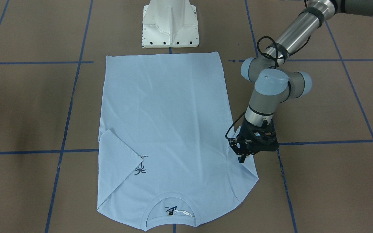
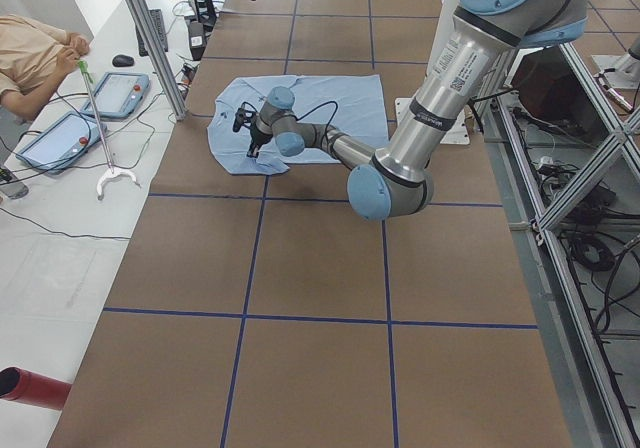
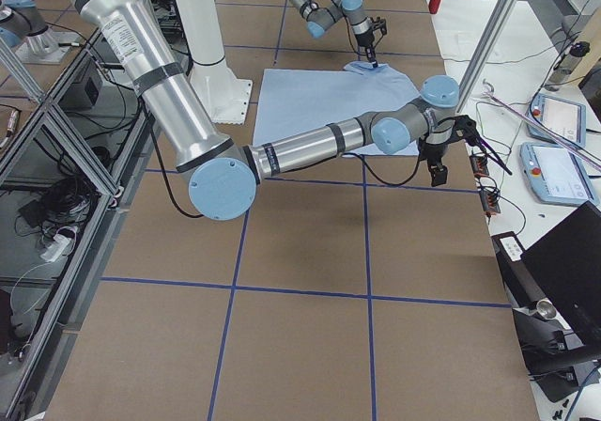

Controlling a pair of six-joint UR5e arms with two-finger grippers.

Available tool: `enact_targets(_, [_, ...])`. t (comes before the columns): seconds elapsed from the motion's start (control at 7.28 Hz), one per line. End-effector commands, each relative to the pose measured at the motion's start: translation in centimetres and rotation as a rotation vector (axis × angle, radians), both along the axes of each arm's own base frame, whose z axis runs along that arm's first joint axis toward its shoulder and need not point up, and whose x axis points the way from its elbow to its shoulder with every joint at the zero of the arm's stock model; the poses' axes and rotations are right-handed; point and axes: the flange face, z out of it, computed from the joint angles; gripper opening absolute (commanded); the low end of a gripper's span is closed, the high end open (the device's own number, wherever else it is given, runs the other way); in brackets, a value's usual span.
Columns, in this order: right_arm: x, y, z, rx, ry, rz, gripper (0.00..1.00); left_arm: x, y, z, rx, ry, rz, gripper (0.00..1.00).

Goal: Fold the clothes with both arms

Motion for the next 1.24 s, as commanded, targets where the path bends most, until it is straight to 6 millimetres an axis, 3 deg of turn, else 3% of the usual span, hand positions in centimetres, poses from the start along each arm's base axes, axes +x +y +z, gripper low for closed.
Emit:
enact_targets(0.0, [-0.1,0.0,0.0,-0.001,0.000,-0.001,1.00,3.6,1.5,-4.0,-0.029,0.026,0.015,0.00])
enact_targets(0.55, [-0.1,0.0,0.0,0.000,-0.001,0.000,1.00,7.2,1.1,-5.2,-0.064,0.024,-0.004,0.00])
enact_targets(1.1, [-0.3,0.1,0.0,0.000,-0.001,-0.003,1.00,8.5,0.9,-6.2,-0.092,0.039,-0.024,0.00])
